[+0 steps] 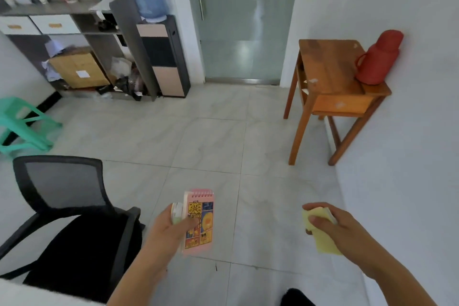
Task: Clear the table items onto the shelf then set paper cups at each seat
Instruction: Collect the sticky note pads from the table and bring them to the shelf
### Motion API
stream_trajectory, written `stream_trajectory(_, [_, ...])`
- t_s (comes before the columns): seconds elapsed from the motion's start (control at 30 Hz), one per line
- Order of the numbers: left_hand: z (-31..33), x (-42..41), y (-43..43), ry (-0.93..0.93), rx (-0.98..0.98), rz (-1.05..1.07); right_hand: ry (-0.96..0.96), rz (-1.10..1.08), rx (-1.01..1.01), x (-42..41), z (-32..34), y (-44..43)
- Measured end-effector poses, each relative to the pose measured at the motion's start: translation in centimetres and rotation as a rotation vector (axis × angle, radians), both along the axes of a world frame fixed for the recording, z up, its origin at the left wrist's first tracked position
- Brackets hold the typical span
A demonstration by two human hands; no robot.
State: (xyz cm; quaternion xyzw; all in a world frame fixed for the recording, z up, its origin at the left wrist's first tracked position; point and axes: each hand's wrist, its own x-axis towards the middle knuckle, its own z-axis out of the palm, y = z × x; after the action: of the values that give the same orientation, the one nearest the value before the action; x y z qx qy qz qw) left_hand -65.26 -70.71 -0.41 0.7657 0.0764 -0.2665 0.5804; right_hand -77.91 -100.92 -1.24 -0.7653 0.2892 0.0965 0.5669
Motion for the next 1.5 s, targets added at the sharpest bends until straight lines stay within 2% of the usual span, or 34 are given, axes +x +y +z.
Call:
stream_trajectory(0.17, [-1.1,10.2,-2.6,0.032,0.02,0.027,0.061,0.077,0.014,11.7,-2.2,-3.3])
stream_trajectory(0.33, [-1.3,21.1,-4.8,0.047,0.031,0.187,0.049,0.144,-0.018,27.0,-3.3,-7.4])
stream_trajectory(0.43, [0.1,27.3,-5.4,0.026,-0.006,0.275,0.009,0.233,-0.036,37.0,-2.4,-8.3])
stream_trajectory(0.53, [0.4,32.1,-4.5,0.024,0.012,0.409,-0.014,0.41,-0.079,46.6,-1.3,-7.6])
stream_trajectory(0.83, [-2.5,46.3,3.2,0.088,-0.003,0.677,0.005,0.719,-0.095,69.7,-2.8,1.4])
stream_trajectory(1.03, [-1.1,61.1,9.8,0.04,-0.045,0.699,0.051,0.769,-0.089,82.6,-1.8,9.2])
stream_trajectory(1.23, [0.6,74.5,16.0,0.013,-0.04,0.67,-0.011,0.729,-0.058,95.9,0.5,15.6])
stream_trajectory(1.5, [-1.4,90.8,25.2,0.033,-0.001,0.794,0.025,0.819,-0.062,115.7,-2.7,25.1])
